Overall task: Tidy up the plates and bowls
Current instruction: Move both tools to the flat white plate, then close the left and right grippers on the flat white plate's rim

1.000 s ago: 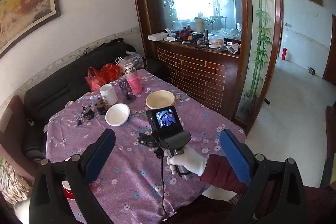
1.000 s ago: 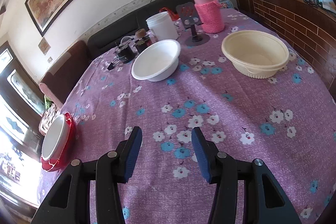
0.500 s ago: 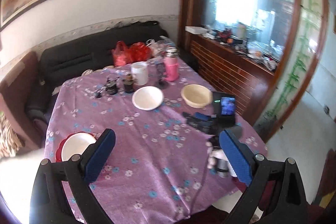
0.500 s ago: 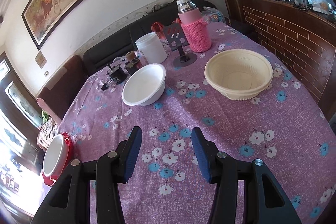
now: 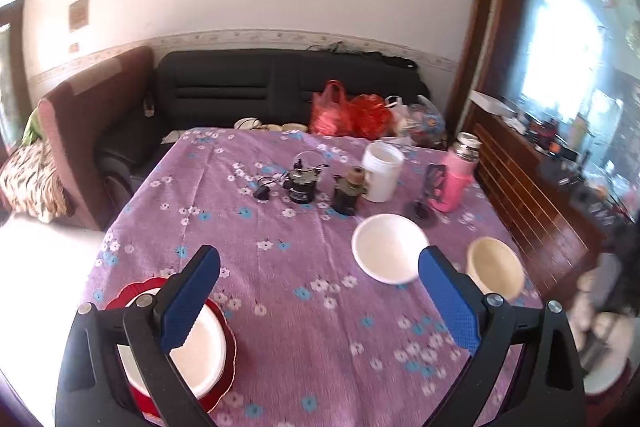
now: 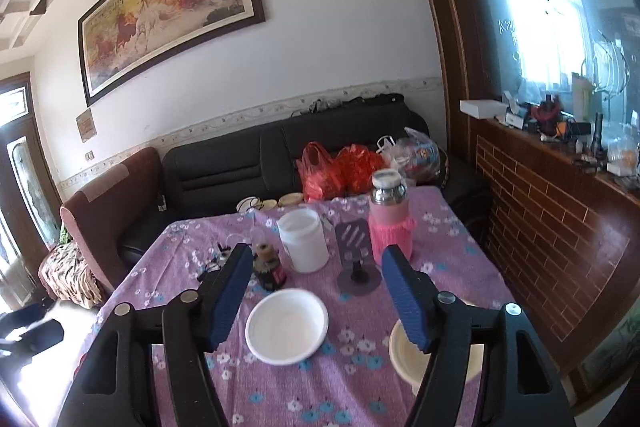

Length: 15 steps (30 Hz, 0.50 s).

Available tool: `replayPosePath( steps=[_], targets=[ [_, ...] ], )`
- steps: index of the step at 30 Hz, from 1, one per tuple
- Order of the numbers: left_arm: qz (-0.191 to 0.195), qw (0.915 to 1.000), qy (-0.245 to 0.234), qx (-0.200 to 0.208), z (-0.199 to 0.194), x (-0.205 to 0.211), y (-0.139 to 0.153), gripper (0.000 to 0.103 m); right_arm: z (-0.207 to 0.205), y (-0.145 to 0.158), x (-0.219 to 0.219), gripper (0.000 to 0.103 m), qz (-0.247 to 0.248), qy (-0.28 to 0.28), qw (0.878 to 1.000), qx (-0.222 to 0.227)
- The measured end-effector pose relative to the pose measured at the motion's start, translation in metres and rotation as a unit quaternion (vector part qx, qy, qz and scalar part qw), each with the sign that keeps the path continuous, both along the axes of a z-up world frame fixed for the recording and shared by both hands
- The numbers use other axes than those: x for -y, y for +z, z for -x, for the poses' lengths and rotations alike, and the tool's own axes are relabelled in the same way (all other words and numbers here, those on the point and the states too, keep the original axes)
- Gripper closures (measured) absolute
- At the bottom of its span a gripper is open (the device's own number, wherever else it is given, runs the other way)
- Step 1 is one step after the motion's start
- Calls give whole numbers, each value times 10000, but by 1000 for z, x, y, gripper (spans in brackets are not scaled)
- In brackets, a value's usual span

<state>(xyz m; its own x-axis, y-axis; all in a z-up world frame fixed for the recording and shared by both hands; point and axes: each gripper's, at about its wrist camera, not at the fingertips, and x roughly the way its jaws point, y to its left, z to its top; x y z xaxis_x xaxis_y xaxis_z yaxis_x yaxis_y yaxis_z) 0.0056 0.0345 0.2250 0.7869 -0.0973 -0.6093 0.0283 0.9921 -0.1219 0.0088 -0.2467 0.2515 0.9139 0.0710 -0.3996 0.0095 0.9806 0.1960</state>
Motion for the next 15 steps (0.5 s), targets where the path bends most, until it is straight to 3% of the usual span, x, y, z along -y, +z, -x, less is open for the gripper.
replayPosePath(
  steps=[5,10,14,15],
  targets=[
    [252,9989,-13,-403,-56,8,-47,4,-35,-13,8,31,-518,70,9986,-55],
    [-37,9981,11,-607,-97,30,-86,4,-82,-75,4,32,-853,208,9941,-631],
    [280,9945,-49,-1011,-128,38,-114,7,-107,-126,2,39,-1073,179,9888,-1020],
    [397,9929,-106,-1120,-135,40,-121,14,-114,-137,1,43,-1142,204,9869,-1125]
  ],
)
